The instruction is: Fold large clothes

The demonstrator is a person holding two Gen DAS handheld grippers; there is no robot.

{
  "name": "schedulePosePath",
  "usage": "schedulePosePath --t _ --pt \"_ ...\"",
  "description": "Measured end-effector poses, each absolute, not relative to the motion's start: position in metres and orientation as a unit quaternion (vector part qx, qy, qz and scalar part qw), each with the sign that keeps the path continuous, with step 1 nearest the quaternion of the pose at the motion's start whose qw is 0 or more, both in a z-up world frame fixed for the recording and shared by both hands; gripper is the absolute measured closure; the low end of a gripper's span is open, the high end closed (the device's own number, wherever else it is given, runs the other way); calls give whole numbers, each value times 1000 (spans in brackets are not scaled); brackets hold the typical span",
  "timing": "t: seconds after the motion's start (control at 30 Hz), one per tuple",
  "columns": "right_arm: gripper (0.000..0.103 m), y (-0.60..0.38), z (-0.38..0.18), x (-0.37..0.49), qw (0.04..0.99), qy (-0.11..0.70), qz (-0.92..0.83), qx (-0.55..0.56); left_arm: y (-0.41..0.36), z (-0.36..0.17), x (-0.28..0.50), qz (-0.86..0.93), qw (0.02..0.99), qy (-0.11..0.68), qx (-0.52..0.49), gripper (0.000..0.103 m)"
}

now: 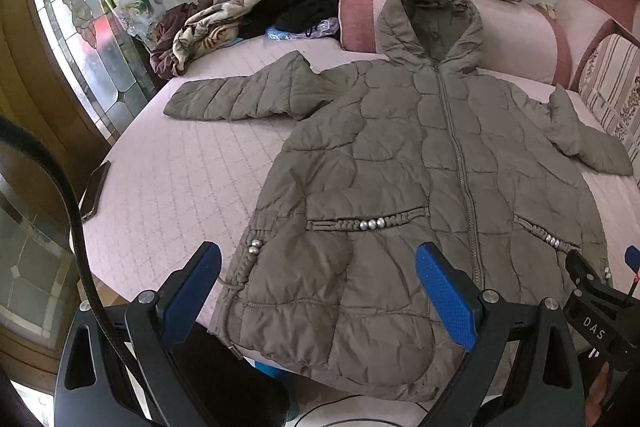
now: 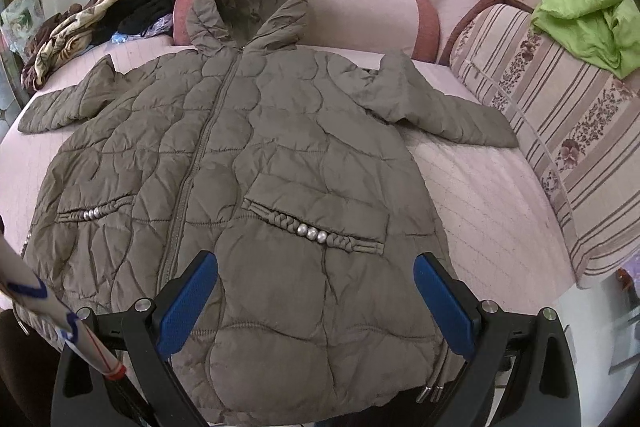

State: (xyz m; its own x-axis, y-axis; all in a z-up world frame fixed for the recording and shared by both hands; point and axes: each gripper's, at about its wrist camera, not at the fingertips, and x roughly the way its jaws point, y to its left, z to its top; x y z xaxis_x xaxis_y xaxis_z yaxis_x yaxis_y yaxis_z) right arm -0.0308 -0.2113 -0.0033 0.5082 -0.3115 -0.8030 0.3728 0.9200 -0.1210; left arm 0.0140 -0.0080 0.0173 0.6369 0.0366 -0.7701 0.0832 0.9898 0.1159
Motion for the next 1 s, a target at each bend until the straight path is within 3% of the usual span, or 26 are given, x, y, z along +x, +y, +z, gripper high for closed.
schedulePosePath --t 1.0 --pt "3 -145 -5 -21 862 474 -176 -29 83 5 24 63 905 420 15 6"
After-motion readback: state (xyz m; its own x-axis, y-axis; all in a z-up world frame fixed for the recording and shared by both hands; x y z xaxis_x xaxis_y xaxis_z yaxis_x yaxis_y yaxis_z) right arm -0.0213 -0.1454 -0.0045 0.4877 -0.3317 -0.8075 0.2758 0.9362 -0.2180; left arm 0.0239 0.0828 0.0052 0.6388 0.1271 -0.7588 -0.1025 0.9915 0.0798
